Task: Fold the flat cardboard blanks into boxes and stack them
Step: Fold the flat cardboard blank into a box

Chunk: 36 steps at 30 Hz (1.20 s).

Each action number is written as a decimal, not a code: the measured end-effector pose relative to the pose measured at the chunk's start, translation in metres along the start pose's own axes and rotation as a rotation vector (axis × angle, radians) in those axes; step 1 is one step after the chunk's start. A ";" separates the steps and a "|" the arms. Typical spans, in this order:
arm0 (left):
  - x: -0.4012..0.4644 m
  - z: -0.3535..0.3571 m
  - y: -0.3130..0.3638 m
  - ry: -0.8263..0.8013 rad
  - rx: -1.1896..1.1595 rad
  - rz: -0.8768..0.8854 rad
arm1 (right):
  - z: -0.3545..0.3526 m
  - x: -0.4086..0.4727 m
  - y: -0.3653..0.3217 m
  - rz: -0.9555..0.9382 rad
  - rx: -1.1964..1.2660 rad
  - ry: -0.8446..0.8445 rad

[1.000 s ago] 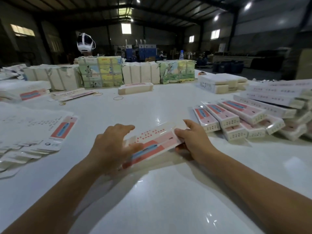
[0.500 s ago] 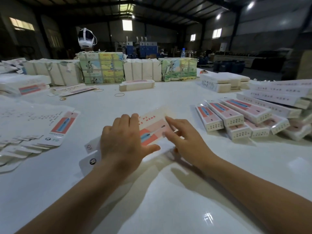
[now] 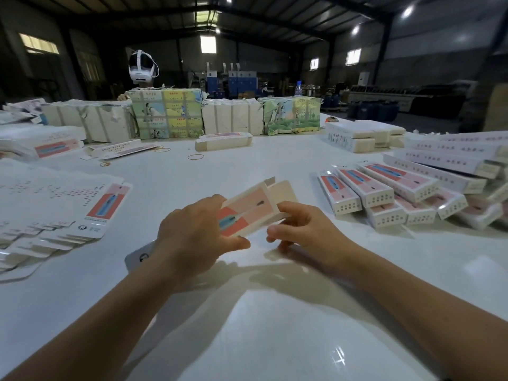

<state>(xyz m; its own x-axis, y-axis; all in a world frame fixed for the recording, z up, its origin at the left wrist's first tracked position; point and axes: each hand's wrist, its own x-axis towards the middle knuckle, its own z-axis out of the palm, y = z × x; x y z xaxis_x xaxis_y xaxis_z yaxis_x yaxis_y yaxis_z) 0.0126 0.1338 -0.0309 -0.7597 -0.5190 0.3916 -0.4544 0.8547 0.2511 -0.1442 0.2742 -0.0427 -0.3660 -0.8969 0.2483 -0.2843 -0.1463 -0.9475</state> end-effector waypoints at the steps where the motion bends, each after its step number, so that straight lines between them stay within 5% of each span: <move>1: 0.001 -0.001 -0.001 -0.025 -0.019 -0.006 | 0.001 0.001 0.001 -0.007 -0.033 0.048; 6: 0.003 -0.003 -0.004 -0.152 -0.175 -0.022 | 0.005 0.000 -0.001 -0.023 -0.092 0.210; 11: 0.002 -0.004 -0.010 -0.168 -0.249 -0.057 | 0.003 -0.002 -0.005 -0.158 -0.055 0.545; 36: -0.002 0.006 0.004 -0.136 0.033 0.064 | 0.017 -0.005 -0.005 0.054 -0.223 0.361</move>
<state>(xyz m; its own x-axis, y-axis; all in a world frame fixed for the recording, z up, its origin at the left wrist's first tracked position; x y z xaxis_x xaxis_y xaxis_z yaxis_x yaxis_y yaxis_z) 0.0099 0.1380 -0.0357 -0.8425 -0.4591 0.2819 -0.4167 0.8870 0.1991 -0.1260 0.2722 -0.0421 -0.6614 -0.6909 0.2919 -0.4267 0.0265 -0.9040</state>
